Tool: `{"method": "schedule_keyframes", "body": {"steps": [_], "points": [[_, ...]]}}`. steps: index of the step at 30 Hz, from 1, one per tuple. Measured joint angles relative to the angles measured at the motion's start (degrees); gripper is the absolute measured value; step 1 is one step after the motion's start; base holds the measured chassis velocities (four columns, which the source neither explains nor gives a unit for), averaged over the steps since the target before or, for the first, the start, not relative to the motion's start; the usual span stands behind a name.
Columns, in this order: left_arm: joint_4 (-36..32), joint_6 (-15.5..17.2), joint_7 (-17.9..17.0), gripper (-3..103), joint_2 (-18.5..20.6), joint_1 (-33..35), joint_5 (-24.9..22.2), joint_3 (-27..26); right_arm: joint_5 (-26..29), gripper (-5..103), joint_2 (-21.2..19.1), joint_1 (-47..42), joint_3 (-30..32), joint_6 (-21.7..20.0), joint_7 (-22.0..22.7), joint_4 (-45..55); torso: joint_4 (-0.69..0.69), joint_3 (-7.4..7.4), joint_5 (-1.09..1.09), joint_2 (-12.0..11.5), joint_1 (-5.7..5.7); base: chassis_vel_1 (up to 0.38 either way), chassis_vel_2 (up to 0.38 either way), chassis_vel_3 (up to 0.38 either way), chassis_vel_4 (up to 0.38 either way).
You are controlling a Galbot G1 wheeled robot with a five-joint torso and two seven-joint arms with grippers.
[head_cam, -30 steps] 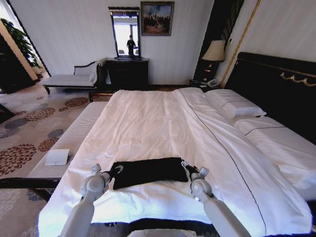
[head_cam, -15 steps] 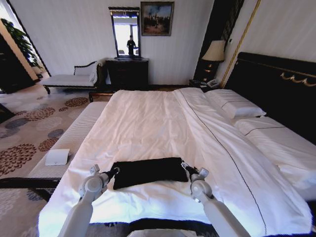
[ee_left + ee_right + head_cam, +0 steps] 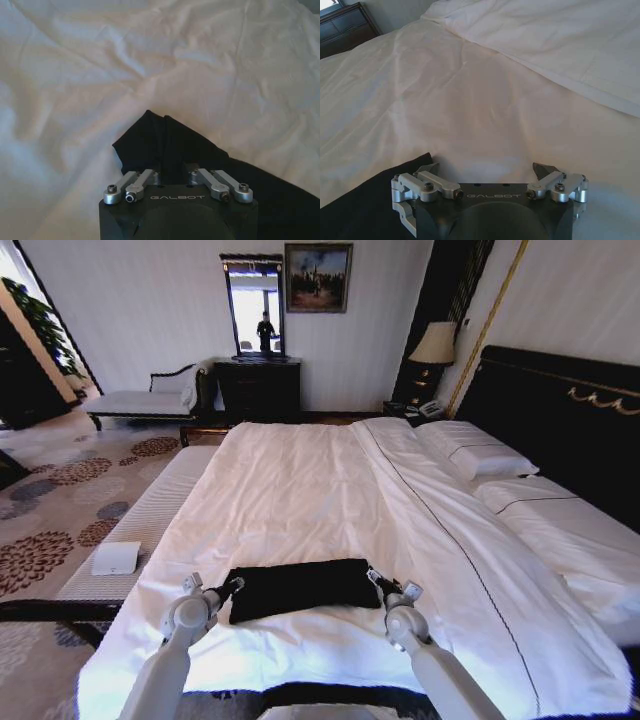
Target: Fold the clothes on the bed.
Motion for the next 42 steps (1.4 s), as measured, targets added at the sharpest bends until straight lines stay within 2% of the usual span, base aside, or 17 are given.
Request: {"method": "schedule_keyframes", "body": {"steps": [1, 2, 6, 20, 28, 36, 42], "points": [[-0.35, 0.0, 0.0, 21, 0.2, 0.37, 0.02, 0.02, -0.02, 100, 0.03, 0.0, 0.02, 0.01, 0.01, 0.0, 0.0, 0.0, 0.0, 0.0, 0.0, 0.0, 0.0, 0.0, 0.0], [-0.35, 0.0, 0.0, 21, 0.2, 0.37, 0.02, 0.02, -0.02, 100, 0.03, 0.0, 0.02, 0.01, 0.01, 0.0, 0.0, 0.0, 0.0, 0.0, 0.0, 0.0, 0.0, 0.0, 0.0], [-0.3, 0.0, 0.01, 2, 0.3, 0.49, 0.13, 0.13, -0.23, 100, 0.45, 0.0, 0.02, 0.04, 0.07, -0.13, 0.0, 0.0, 0.0, 0.0, 0.0, 0.0, 0.0, 0.0, 0.0], [2.37, 0.01, 0.63, 0, -0.74, -2.68, 0.27, -0.16, -0.48, 100, 0.29, -0.45, 0.22, 0.04, 0.39, 0.13, 0.0, 0.0, 0.0, 0.0, 0.0, 0.0, 0.0, 0.0, 0.0], [0.84, 0.01, -0.32, 0, 0.28, -3.57, -2.72, -1.79, -0.54, 100, 0.67, -0.38, 0.18, 0.04, 0.49, 0.22, -0.01, 0.0, 0.0, 0.0, 0.0, 0.0, 0.0, 0.0, 0.0], [2.1, 0.01, -0.36, 0, 0.34, -5.16, -3.36, -2.44, -0.72, 100, 0.72, -0.28, 0.08, 0.04, 0.44, -0.08, 0.0, 0.0, -0.01, 0.0, 0.0, 0.0, 0.0, 0.0, 0.0], [6.35, 0.01, -0.4, 0, 0.11, -8.75, -3.43, -2.17, -0.48, 100, 0.09, -0.02, 0.31, 0.09, -2.45, -0.98, -0.01, 0.0, 0.0, 0.0, 0.0, 0.0, 0.0, 0.0, 0.0]]}}
